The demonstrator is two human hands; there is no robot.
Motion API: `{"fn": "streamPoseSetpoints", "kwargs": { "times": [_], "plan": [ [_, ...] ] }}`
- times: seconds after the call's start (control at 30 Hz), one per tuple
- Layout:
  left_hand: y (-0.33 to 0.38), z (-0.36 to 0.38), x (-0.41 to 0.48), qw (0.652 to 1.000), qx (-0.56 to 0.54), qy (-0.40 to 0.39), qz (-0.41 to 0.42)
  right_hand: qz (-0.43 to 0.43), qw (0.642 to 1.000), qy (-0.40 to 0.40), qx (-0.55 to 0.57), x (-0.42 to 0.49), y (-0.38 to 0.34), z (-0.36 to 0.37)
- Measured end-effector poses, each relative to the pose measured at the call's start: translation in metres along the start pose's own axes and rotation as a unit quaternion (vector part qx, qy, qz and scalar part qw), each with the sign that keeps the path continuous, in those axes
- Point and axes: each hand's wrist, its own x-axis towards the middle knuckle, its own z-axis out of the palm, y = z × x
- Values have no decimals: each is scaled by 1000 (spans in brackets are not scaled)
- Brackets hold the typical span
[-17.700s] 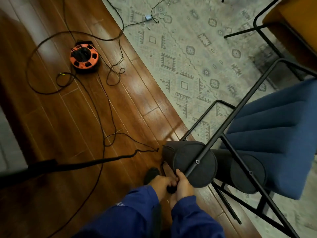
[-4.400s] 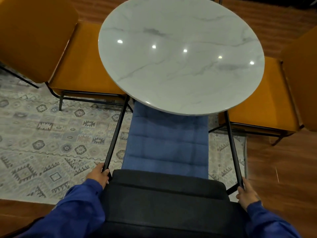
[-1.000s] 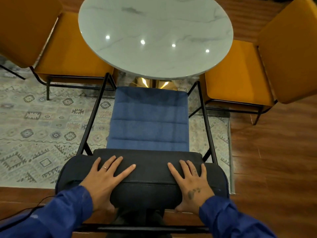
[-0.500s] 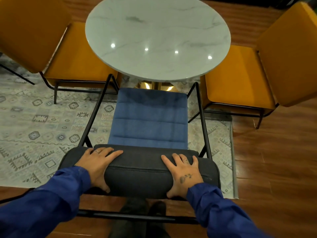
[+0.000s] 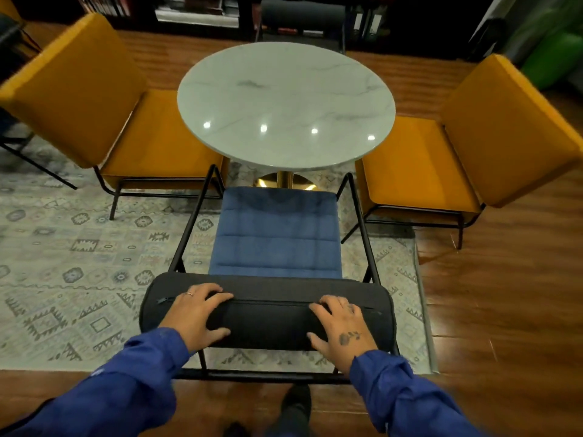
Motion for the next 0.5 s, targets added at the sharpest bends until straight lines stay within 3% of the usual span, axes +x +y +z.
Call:
{"fn": "streamPoseSetpoints", "kwargs": {
  "times": [0.07, 0.13, 0.27, 0.4, 0.5],
  "plan": [
    [-6, 1, -14, 997, -78, -6, 21, 0, 1000, 4, 8, -20, -9, 8],
    [-13, 9, -36, 986, -126, -104, 18, 44, 996, -76, 19, -41, -21, 21],
    [-32, 40, -62, 972, -22, -232, -13, 141, 978, -142, 62, -69, -24, 47],
    [-55, 64, -76, 981, 72, -177, -38, 184, 968, -169, 33, -82, -4, 61],
    [-60, 74, -75, 986, 61, -144, -51, 215, 961, -172, -2, -90, 27, 67]
  ]
}}
